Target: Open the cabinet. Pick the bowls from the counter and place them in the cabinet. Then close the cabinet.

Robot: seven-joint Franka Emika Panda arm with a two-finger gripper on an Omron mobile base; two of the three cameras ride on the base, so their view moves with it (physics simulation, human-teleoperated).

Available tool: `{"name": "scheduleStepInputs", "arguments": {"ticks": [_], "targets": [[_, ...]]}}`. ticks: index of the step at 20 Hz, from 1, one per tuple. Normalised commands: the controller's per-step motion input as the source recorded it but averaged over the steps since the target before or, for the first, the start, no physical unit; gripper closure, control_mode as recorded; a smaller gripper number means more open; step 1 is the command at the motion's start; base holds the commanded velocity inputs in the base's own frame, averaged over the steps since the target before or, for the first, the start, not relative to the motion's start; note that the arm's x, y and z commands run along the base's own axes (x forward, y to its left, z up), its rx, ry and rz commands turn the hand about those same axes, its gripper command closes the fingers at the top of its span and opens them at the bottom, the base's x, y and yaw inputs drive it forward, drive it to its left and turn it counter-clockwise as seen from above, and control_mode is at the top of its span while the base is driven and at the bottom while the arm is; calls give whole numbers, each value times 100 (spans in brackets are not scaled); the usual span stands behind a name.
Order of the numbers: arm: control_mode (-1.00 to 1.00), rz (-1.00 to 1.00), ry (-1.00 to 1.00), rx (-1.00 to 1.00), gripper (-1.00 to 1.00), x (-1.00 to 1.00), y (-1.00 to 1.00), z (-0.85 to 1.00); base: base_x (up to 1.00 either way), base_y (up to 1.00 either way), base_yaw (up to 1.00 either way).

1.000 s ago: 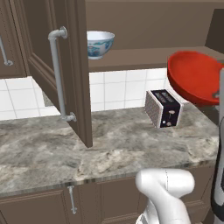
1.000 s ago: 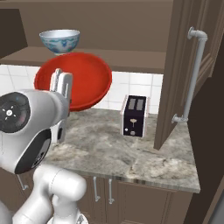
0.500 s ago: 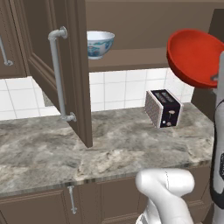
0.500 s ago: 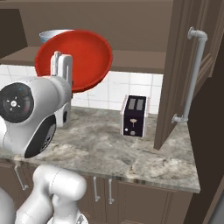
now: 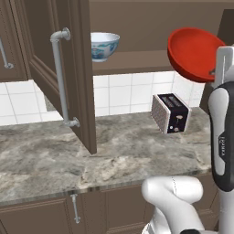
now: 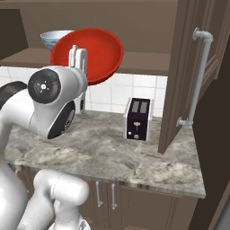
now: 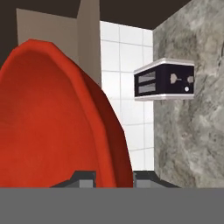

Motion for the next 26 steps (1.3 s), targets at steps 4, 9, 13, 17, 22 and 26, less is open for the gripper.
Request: {"name": "scheduleStepInputs", "arguments": {"ticks": [4, 9, 13, 17, 22, 26], "targets": [[-100, 3, 0, 0, 100, 60, -23, 0, 0, 0, 0], [-100, 4, 0, 0, 100, 62, -16, 0, 0, 0, 0], [-100, 3, 0, 0, 100, 71, -6, 0, 0, 0, 0], [-100, 3, 0, 0, 100, 71, -7, 0, 0, 0, 0], [-100, 2, 1, 0, 100, 70, -11, 0, 0, 0, 0], [-100, 3, 5, 0, 100, 54, -11, -1, 0, 0, 0]]}}
